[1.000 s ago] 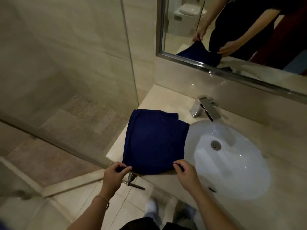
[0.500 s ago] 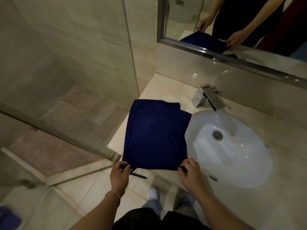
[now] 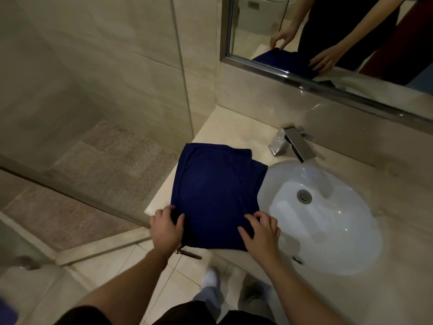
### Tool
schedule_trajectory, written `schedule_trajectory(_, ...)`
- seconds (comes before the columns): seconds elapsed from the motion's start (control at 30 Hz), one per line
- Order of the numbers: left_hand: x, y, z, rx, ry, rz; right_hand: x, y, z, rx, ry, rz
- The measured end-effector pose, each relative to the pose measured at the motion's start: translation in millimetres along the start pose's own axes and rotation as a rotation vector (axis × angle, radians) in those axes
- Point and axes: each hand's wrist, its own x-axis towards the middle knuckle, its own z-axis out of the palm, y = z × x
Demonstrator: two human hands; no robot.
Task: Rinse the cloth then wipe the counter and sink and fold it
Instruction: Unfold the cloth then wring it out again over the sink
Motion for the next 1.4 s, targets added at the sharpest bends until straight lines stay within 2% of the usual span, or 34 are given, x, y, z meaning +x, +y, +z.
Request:
schedule_trajectory(0.2, 89.2, 73.0, -0.6, 0.005, -0.038, 0.227, 87.5, -18.8, -30.3, 0.103, 0.073, 0.022)
schedule_trajectory(0.37, 141.3, 107.4, 3.7, 0.044, -0.086, 0.241, 155.8, -32.9, -39.7, 0.102, 0.095, 0.023)
schedule_trajectory(0.53, 174.1, 114.0, 10.1, 0.058, -0.103, 0.132, 201.6, -38.2, -24.7, 0.003, 0.038, 0.047)
schedule_trajectory(0.7, 194.9, 112.2, 16.3, 0.043, -0.050, 0.067, 222.1, -42.7, -7.2, -0.072, -0.002, 0.085)
schedule_trajectory(0.9, 207.7, 117.6, 18.7, 0.070, -0.023, 0.104, 235.0, -38.1, -10.5, -0.105, -0.007, 0.102)
schedule_trajectory(1.03, 220.1, 119.7, 18.6, 0.158, -0.076, 0.233, 239.8, -28.7, -16.7, -0.061, -0.033, 0.076)
schedule_trajectory(1.1, 225.9, 118.4, 15.9, 0.150, -0.090, 0.243, 244.1, -24.9, -20.6, -0.044, -0.055, 0.073)
schedule_trajectory(1.23, 230.1, 118.5, 10.9, 0.148, -0.069, 0.252, 255.7, -20.0, -34.6, -0.003, -0.124, -0.023)
schedule_trajectory(1.33, 233.9, 113.8, 11.7, 0.115, -0.068, 0.254, 268.5, -24.4, -47.7, 0.148, -0.098, -0.097)
schedule_trajectory(1.4, 236.4, 110.2, 12.5, 0.039, -0.083, 0.267, 275.0, -32.2, -48.9, 0.151, -0.086, -0.154)
